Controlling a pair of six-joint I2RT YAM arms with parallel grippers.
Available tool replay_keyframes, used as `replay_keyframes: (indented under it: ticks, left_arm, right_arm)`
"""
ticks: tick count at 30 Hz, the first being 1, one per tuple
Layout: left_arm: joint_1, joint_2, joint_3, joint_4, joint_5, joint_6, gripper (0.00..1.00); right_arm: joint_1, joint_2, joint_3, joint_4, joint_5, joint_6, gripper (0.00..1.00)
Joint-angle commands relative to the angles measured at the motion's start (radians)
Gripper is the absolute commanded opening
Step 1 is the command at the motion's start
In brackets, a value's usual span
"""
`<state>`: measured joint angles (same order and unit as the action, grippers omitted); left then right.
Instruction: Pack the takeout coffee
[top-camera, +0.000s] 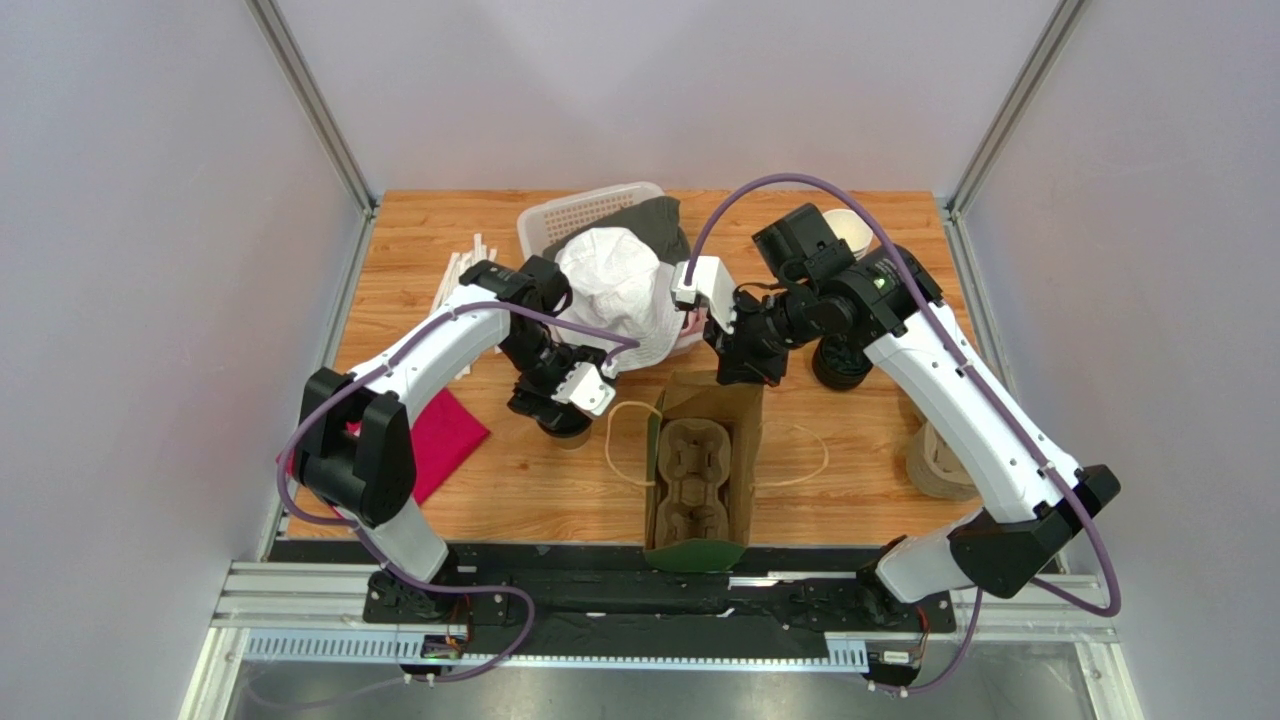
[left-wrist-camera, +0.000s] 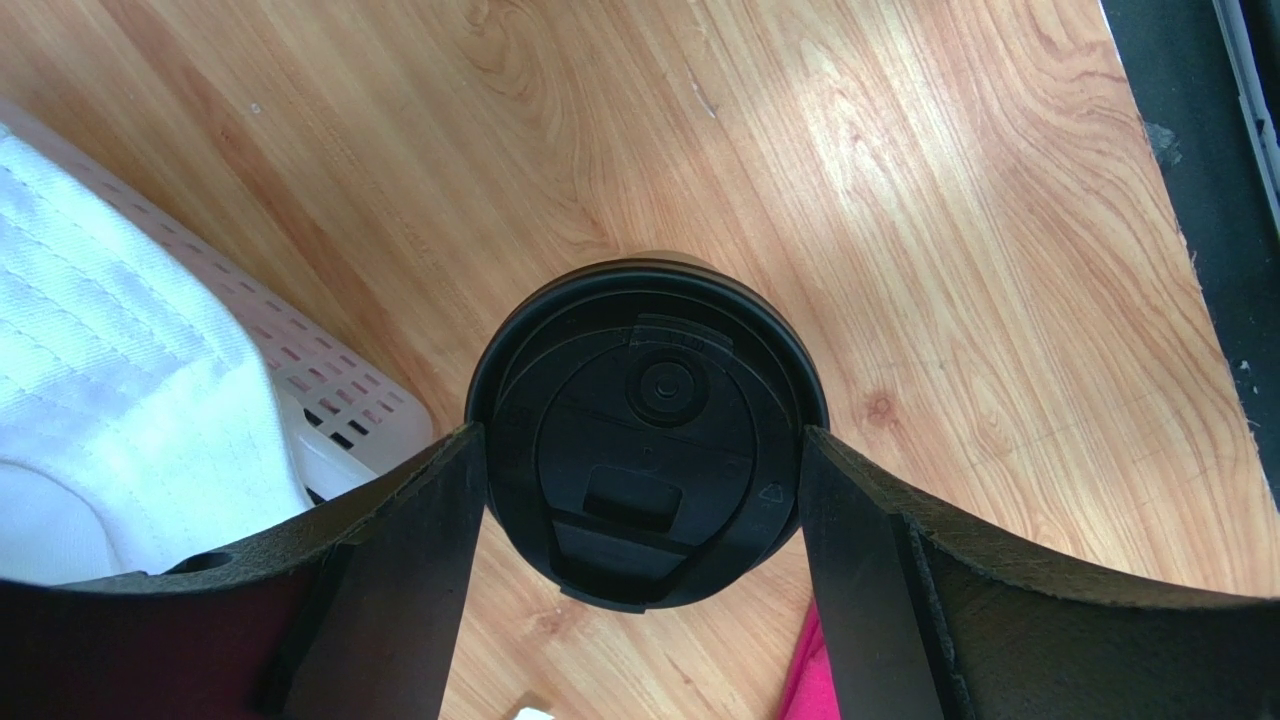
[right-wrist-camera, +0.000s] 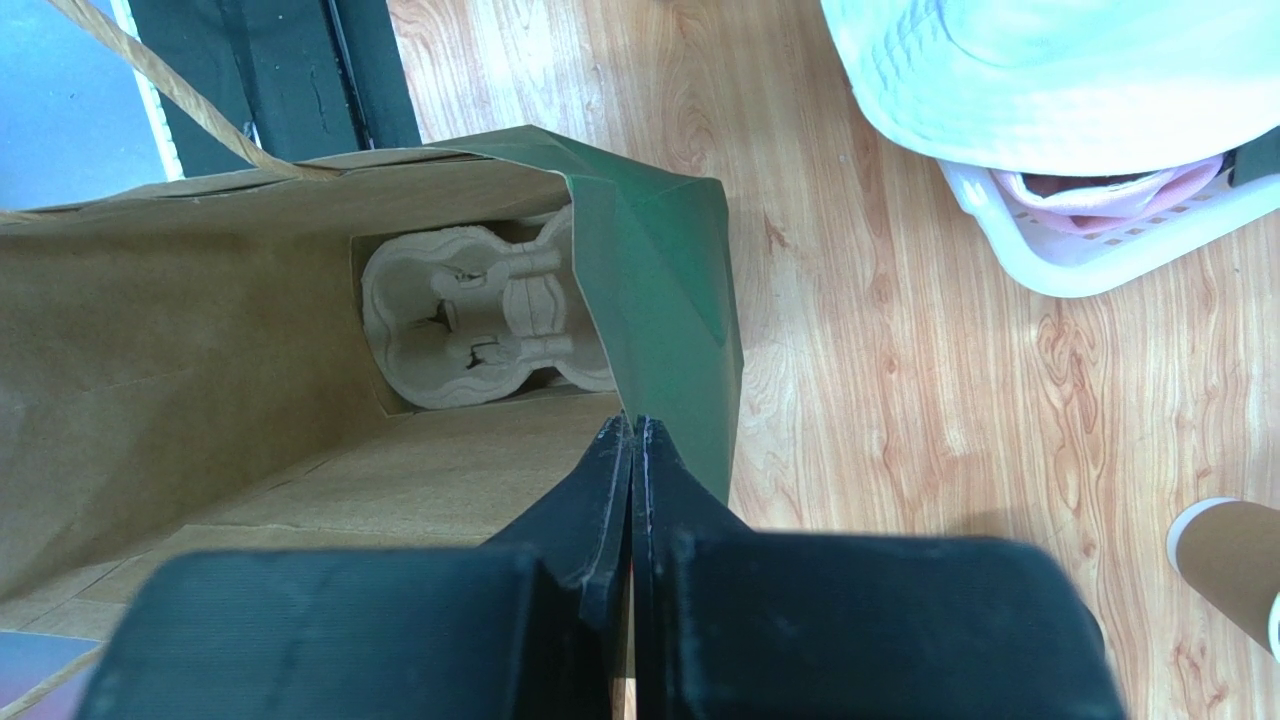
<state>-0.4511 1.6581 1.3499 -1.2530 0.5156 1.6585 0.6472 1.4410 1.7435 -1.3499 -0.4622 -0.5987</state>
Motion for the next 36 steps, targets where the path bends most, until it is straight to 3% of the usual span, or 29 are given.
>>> replay_keyframes:
  ticks: [1,15,24,28,36]
  left_arm:
    - [-0.006,0.012,-0.006,-0.003,0.021,0.032,0.80]
    - [-0.006,-0.014,-0.052,0.041,-0.005,0.024,0.81]
    - [-0.006,-0.075,0.040,-0.063,0.040,-0.026,0.57]
    - [-0.004,-0.205,0.057,-0.103,0.060,-0.095,0.50]
    - [0.003,-0.418,0.175,-0.105,0.096,-0.412,0.41]
  right_arm:
    - [0.003,0.004,0.045,-0.061,0.000,-0.009,0.00]
    - [0.003,0.002,0.040,-0.060,0.000,-0.009,0.00]
    - [-0.003,-0.004,0.034,-0.058,0.010,-0.009,0.00]
    - [-0.012,-0.014,0.028,-0.043,0.019,0.011,0.00]
    - [-0.015,-0.047,0.022,-0.002,0.049,0.062,0.00]
